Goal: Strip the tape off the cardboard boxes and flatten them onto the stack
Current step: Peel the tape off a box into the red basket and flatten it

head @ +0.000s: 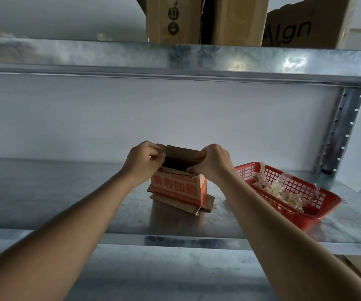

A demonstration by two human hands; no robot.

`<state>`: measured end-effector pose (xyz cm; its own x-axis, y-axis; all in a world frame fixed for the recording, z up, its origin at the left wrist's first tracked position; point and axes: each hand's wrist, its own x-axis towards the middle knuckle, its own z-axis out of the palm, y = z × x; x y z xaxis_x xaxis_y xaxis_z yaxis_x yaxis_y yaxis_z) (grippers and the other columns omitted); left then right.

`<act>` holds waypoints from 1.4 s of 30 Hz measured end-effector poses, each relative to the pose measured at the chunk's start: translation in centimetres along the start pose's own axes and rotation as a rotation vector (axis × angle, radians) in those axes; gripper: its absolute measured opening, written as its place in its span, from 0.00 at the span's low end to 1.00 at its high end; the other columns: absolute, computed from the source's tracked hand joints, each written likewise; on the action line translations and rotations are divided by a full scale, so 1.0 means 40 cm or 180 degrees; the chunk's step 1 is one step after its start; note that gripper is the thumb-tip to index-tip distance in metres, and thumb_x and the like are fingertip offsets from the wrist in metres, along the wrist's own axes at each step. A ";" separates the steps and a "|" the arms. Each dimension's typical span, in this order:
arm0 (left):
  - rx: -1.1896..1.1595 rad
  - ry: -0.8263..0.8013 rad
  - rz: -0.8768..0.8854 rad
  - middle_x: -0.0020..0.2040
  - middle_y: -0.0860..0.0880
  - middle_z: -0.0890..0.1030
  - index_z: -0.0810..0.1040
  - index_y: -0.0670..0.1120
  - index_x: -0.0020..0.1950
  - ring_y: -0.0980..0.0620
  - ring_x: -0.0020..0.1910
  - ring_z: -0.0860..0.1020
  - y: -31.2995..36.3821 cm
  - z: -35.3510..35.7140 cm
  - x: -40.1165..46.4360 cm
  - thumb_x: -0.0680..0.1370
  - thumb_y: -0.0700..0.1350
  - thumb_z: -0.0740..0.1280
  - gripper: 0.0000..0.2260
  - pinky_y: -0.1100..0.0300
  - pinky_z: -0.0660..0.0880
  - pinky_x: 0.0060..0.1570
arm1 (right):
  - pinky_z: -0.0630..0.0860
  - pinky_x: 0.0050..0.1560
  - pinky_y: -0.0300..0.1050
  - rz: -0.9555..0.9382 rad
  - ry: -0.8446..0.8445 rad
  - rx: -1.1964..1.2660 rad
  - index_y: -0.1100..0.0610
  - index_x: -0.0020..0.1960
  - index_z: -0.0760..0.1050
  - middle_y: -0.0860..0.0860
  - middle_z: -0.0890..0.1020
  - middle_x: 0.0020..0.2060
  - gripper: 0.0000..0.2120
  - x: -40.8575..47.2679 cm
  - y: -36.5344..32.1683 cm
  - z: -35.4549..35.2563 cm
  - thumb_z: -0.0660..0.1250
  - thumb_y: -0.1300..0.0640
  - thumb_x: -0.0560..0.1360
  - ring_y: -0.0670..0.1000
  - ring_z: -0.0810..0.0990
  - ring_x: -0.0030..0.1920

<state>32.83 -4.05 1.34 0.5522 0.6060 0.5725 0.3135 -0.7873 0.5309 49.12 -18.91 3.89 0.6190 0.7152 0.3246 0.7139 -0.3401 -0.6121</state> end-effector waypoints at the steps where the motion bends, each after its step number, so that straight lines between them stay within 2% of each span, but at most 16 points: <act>1: 0.0110 -0.0037 -0.0083 0.60 0.54 0.76 0.84 0.45 0.39 0.55 0.58 0.76 -0.007 -0.006 0.004 0.79 0.46 0.73 0.09 0.62 0.69 0.56 | 0.78 0.48 0.44 -0.0088 0.0102 -0.0023 0.56 0.58 0.83 0.51 0.82 0.53 0.22 -0.003 -0.006 0.005 0.84 0.54 0.67 0.52 0.79 0.53; 3: 0.0154 -0.0234 -0.0254 0.66 0.51 0.70 0.83 0.52 0.48 0.52 0.65 0.72 -0.018 -0.019 0.004 0.75 0.46 0.76 0.04 0.62 0.67 0.61 | 0.75 0.49 0.41 -0.0324 0.0300 -0.0043 0.55 0.60 0.82 0.51 0.82 0.55 0.22 -0.009 -0.012 0.015 0.83 0.57 0.68 0.52 0.79 0.55; 5: 0.0027 -0.0369 -0.0433 0.72 0.45 0.66 0.80 0.58 0.59 0.47 0.74 0.67 -0.032 -0.021 -0.003 0.75 0.47 0.74 0.14 0.61 0.67 0.64 | 0.71 0.49 0.39 -0.0560 0.0437 -0.0064 0.55 0.62 0.81 0.52 0.80 0.56 0.23 -0.017 -0.012 0.022 0.81 0.60 0.69 0.52 0.78 0.54; 7: -0.0090 -0.0304 -0.0483 0.71 0.43 0.67 0.80 0.58 0.63 0.46 0.76 0.64 -0.030 -0.017 -0.014 0.77 0.46 0.71 0.16 0.63 0.66 0.63 | 0.70 0.49 0.37 -0.0722 0.0527 -0.0066 0.55 0.62 0.80 0.52 0.78 0.57 0.23 -0.028 -0.010 0.032 0.79 0.63 0.69 0.53 0.78 0.54; 12: 0.0099 -0.0129 -0.0287 0.56 0.48 0.73 0.78 0.60 0.60 0.53 0.56 0.71 -0.023 0.003 -0.045 0.75 0.49 0.73 0.16 0.55 0.74 0.55 | 0.70 0.49 0.39 -0.0682 0.0615 0.0028 0.55 0.62 0.77 0.50 0.72 0.55 0.24 -0.058 0.009 0.056 0.81 0.63 0.69 0.50 0.73 0.50; 15: 0.0478 0.0313 -0.0262 0.51 0.50 0.72 0.75 0.56 0.53 0.48 0.45 0.76 -0.004 0.011 -0.054 0.75 0.51 0.75 0.12 0.56 0.71 0.45 | 0.73 0.46 0.41 -0.0627 0.0715 0.0051 0.55 0.59 0.75 0.50 0.73 0.56 0.22 -0.071 0.022 0.065 0.78 0.67 0.70 0.51 0.74 0.50; 17: 0.0578 0.0568 -0.0147 0.48 0.49 0.73 0.70 0.54 0.51 0.46 0.40 0.76 0.005 0.017 -0.055 0.76 0.45 0.74 0.13 0.57 0.68 0.39 | 0.74 0.45 0.41 -0.0631 0.0762 0.0027 0.55 0.59 0.74 0.52 0.74 0.57 0.21 -0.074 0.029 0.069 0.74 0.71 0.71 0.51 0.74 0.51; 19: 0.0539 0.0716 0.0005 0.45 0.48 0.75 0.68 0.52 0.51 0.45 0.40 0.74 0.003 0.021 -0.052 0.77 0.38 0.70 0.13 0.58 0.65 0.34 | 0.73 0.45 0.40 -0.0640 0.0806 0.0067 0.55 0.59 0.74 0.53 0.74 0.58 0.20 -0.073 0.040 0.065 0.73 0.70 0.72 0.51 0.73 0.51; 22: 0.0267 0.0673 0.0244 0.45 0.46 0.79 0.72 0.46 0.53 0.43 0.43 0.76 -0.011 0.030 -0.046 0.76 0.33 0.67 0.11 0.53 0.70 0.38 | 0.71 0.49 0.39 -0.0634 0.0893 0.0282 0.56 0.61 0.75 0.52 0.72 0.59 0.17 -0.079 0.055 0.054 0.72 0.65 0.74 0.51 0.73 0.53; 28: -0.0153 0.0705 -0.0063 0.50 0.47 0.80 0.72 0.44 0.61 0.45 0.46 0.79 -0.039 0.061 -0.051 0.80 0.34 0.64 0.11 0.54 0.73 0.43 | 0.64 0.48 0.23 -0.0990 0.0957 0.0265 0.59 0.63 0.79 0.53 0.67 0.73 0.13 -0.087 0.076 0.052 0.65 0.62 0.80 0.45 0.74 0.54; 31: -0.0500 0.0679 -0.0365 0.52 0.46 0.80 0.69 0.50 0.59 0.43 0.44 0.82 -0.045 0.056 -0.045 0.82 0.37 0.63 0.10 0.46 0.83 0.40 | 0.68 0.53 0.32 -0.1236 0.1007 0.0222 0.59 0.63 0.78 0.54 0.70 0.70 0.13 -0.091 0.086 0.053 0.60 0.64 0.82 0.43 0.71 0.56; 33: -0.0871 0.0712 -0.0643 0.53 0.46 0.78 0.69 0.50 0.57 0.43 0.44 0.83 -0.043 0.050 -0.039 0.83 0.37 0.62 0.09 0.46 0.84 0.35 | 0.71 0.50 0.38 -0.1472 0.1070 0.0421 0.58 0.60 0.77 0.53 0.73 0.62 0.11 -0.094 0.095 0.062 0.59 0.63 0.82 0.42 0.72 0.51; 35: -0.1190 0.0796 -0.0819 0.52 0.49 0.76 0.69 0.52 0.57 0.44 0.48 0.82 -0.035 0.045 -0.031 0.82 0.35 0.61 0.11 0.47 0.85 0.36 | 0.73 0.46 0.40 -0.1651 0.0965 0.0641 0.55 0.56 0.76 0.50 0.74 0.55 0.08 -0.095 0.110 0.072 0.61 0.55 0.81 0.44 0.75 0.47; 37: -0.1527 0.0833 -0.1026 0.52 0.51 0.74 0.68 0.55 0.60 0.47 0.49 0.80 -0.029 0.042 -0.022 0.81 0.33 0.59 0.17 0.47 0.85 0.40 | 0.73 0.47 0.34 -0.1624 0.0616 0.0663 0.52 0.58 0.74 0.47 0.76 0.55 0.15 -0.097 0.124 0.078 0.71 0.47 0.77 0.43 0.77 0.49; 39: -0.1667 0.0815 -0.1236 0.53 0.51 0.73 0.70 0.60 0.61 0.47 0.48 0.79 -0.024 0.040 -0.010 0.80 0.33 0.56 0.21 0.45 0.85 0.42 | 0.74 0.56 0.34 -0.1453 0.0180 0.0515 0.48 0.67 0.68 0.46 0.78 0.61 0.30 -0.093 0.136 0.089 0.79 0.49 0.71 0.43 0.77 0.57; 42: -0.1687 0.0796 -0.1387 0.54 0.50 0.76 0.75 0.61 0.54 0.44 0.51 0.81 -0.012 0.038 0.002 0.77 0.35 0.55 0.21 0.41 0.85 0.45 | 0.73 0.60 0.41 -0.1318 0.0073 0.0162 0.42 0.74 0.65 0.46 0.79 0.65 0.35 -0.082 0.145 0.110 0.76 0.56 0.73 0.46 0.76 0.60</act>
<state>33.89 -3.81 0.19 0.2498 0.9095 0.3322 0.0134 -0.3463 0.9380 49.80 -20.56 -3.90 0.2906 0.7712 0.5664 0.8873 0.0044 -0.4612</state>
